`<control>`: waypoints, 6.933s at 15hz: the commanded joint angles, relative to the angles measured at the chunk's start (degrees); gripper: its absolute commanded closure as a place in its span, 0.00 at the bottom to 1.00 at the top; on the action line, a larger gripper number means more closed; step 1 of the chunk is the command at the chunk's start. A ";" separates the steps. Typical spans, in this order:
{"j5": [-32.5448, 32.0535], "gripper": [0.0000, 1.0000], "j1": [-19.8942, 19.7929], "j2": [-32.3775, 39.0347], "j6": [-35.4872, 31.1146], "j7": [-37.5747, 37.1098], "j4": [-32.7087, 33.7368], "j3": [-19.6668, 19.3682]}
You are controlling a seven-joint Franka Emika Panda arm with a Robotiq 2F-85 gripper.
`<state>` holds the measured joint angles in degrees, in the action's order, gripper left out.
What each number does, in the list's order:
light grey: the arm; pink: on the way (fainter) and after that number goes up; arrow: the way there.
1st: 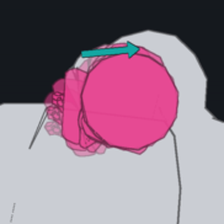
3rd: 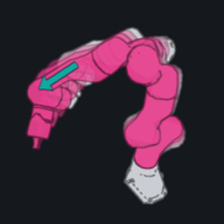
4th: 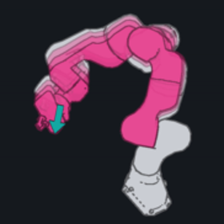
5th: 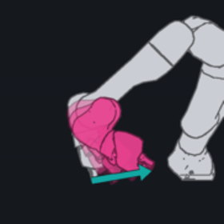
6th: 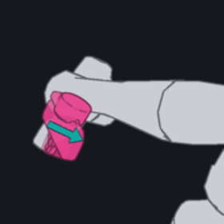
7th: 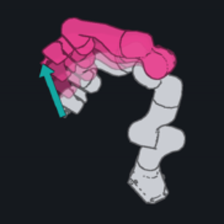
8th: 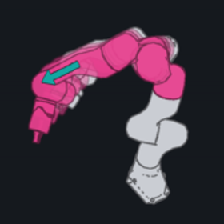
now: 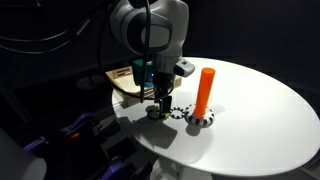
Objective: Pick up the lime green ring and put it in the tray
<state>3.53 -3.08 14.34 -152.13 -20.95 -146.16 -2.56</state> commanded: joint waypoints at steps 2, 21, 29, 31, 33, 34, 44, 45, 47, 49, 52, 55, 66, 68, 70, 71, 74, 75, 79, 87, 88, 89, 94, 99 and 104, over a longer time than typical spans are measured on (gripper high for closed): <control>0.99 0.00 1.42 0.82 -2.09 0.97 0.20 -0.79; 2.14 0.51 1.37 -0.21 -1.71 0.98 0.50 -1.43; 12.36 0.51 0.77 -5.45 0.80 6.44 0.91 3.39; 15.26 0.51 0.94 -6.79 1.69 8.18 1.20 4.56; 17.68 0.51 1.35 -8.01 2.82 9.81 1.62 5.46; 17.98 0.51 1.72 -8.37 3.55 10.08 1.88 5.61; 16.06 0.26 4.27 -8.50 2.33 8.08 2.09 5.18; 16.06 0.26 4.27 -8.50 2.33 8.08 2.09 5.18; 16.06 0.51 4.27 -8.50 2.33 8.08 2.09 5.18; 13.89 0.51 4.84 -8.16 2.22 6.53 2.51 5.08; 7.77 0.51 6.26 -7.74 1.56 3.63 3.15 5.02; 3.27 0.51 7.92 -7.45 0.74 2.09 3.52 5.54; 6.45 0.51 12.38 -3.72 -3.51 8.04 5.80 11.26; 8.40 0.51 12.30 -2.34 -3.59 10.47 6.76 12.89; 10.30 0.51 12.14 -1.14 -3.33 12.76 7.77 14.26; 11.20 0.51 12.02 -0.50 -3.30 13.84 8.24 14.89; 11.78 0.51 12.06 1.58 -3.20 15.51 9.60 15.63; 11.45 0.51 12.13 2.38 -3.35 15.60 10.00 15.57; 10.95 0.51 12.07 5.80 -3.40 16.37 11.66 15.63; 9.91 0.40 12.30 9.78 -2.43 15.73 13.94 15.21; 9.93 0.30 12.24 9.92 -2.34 15.76 14.12 15.22; 9.93 0.25 12.21 10.02 -2.27 15.75 14.25 15.21; 10.29 0.08 11.68 8.99 -1.61 16.15 14.32 15.42; 11.39 0.00 10.38 7.09 -0.53 17.52 14.48 16.17; 10.59 0.00 10.39 3.40 3.98 16.55 14.03 15.05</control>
<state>13.97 8.02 21.15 -152.49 -5.16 -131.78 12.64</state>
